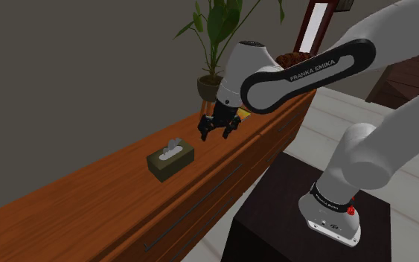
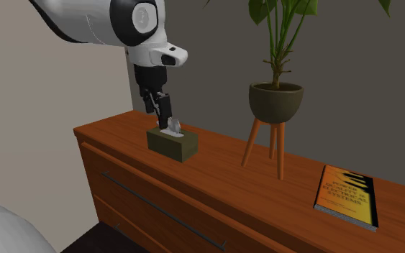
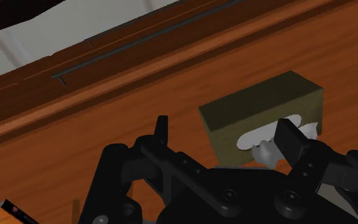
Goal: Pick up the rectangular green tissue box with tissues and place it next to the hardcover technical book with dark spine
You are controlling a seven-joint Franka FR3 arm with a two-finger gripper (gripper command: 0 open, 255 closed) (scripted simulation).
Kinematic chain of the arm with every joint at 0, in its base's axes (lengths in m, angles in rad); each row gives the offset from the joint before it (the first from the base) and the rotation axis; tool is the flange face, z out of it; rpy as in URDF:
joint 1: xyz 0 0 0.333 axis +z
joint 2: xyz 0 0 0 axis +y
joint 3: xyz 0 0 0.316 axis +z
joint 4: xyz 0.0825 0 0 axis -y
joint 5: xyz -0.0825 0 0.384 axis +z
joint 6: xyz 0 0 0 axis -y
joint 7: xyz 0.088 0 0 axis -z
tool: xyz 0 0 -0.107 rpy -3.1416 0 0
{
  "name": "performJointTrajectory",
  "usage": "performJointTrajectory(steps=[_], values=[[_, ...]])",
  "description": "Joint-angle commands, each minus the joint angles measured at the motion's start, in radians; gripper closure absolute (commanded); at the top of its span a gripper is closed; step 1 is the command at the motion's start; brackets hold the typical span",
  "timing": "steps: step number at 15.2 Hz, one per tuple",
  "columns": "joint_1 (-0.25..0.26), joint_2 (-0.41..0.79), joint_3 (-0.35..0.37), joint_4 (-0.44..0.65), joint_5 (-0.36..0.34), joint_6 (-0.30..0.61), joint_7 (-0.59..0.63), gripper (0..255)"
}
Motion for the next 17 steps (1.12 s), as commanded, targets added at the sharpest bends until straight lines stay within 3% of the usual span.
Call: performJointTrajectory(steps=[1,5,9,12,17], values=[[-0.004,0.076,0.033,0.035,-0.001,0.076,0.055,0],[-0.022,0.224,0.09,0.11,-0.046,0.212,0.174,0],[-0.041,0.376,0.132,0.206,-0.163,0.323,0.337,0],[-0.029,0.49,0.128,0.295,-0.294,0.384,0.488,0],[-0.005,0.565,0.1,0.319,-0.362,0.43,0.537,0]])
